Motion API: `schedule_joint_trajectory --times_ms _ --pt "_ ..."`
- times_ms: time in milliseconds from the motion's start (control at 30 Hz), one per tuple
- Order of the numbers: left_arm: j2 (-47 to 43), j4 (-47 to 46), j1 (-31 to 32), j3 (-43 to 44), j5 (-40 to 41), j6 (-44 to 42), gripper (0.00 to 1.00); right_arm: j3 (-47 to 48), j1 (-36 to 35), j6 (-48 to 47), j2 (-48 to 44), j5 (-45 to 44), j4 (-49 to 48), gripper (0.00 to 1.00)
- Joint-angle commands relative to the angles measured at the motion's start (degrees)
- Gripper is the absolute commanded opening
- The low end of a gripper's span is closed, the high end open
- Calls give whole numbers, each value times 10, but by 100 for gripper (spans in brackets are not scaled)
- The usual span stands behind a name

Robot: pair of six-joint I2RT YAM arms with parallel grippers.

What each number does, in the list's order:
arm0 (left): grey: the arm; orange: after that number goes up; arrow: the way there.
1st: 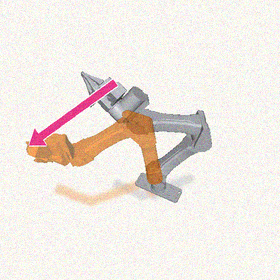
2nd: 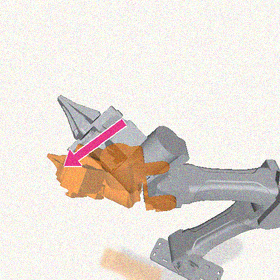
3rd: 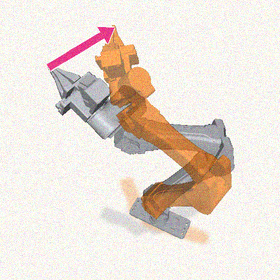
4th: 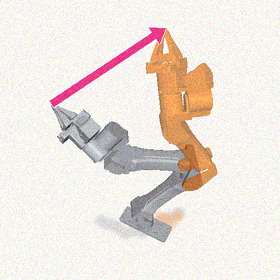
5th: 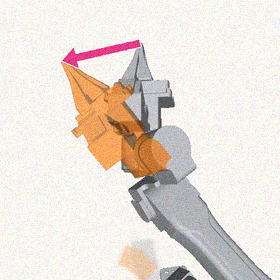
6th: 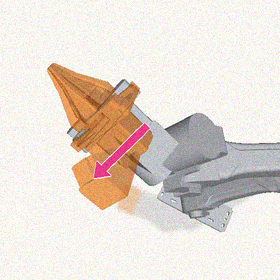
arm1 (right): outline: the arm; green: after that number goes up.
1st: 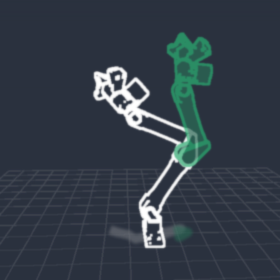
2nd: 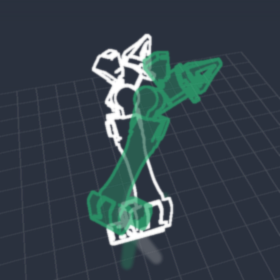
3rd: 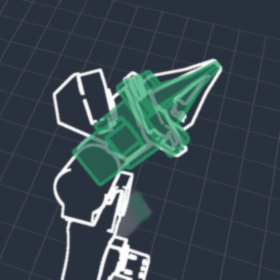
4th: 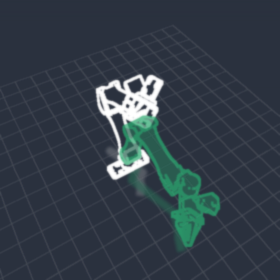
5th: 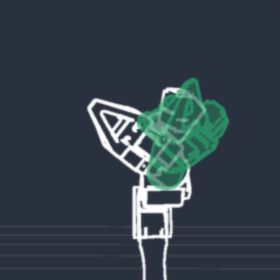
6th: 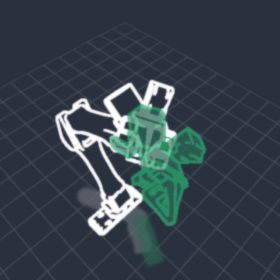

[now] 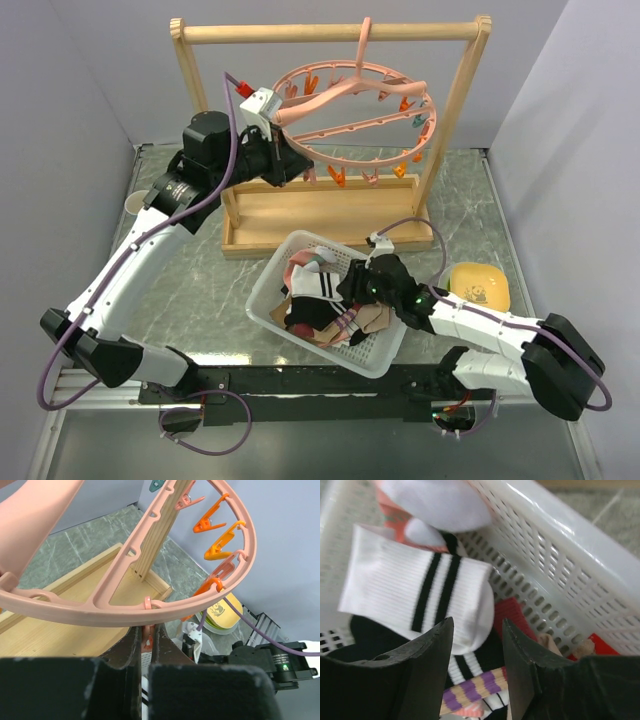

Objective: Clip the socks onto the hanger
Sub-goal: Adjust the sock in the bin.

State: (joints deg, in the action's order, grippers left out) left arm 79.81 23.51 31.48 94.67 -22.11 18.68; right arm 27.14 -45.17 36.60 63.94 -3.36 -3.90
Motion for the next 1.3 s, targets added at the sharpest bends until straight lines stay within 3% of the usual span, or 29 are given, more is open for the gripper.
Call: schedule_joint_trajectory --times_ms 0,533,633,767,933,1100,1267 --pt "-23 -6 3 -5 -14 -4 1 5 2 9 21 1 -57 49" --pt "-20 -6 3 -6 -14 -2 1 16 1 2 76 26 -116 38" --pt "-19 -5 2 -6 -14 -3 1 20 0 -3 77 26 -116 31" --pt "-20 -3 3 -6 -12 -5 1 25 1 -16 71 26 -114 11" --pt "-19 -2 2 -10 -10 -7 1 23 -2 -37 14 19 -88 0" --pt "-15 -4 2 -6 -9 -7 2 33 -22 -89 -94 10 -48 0" --pt "-2 -9 3 2 -18 0 2 78 -61 -162 -145 -7 19 0"
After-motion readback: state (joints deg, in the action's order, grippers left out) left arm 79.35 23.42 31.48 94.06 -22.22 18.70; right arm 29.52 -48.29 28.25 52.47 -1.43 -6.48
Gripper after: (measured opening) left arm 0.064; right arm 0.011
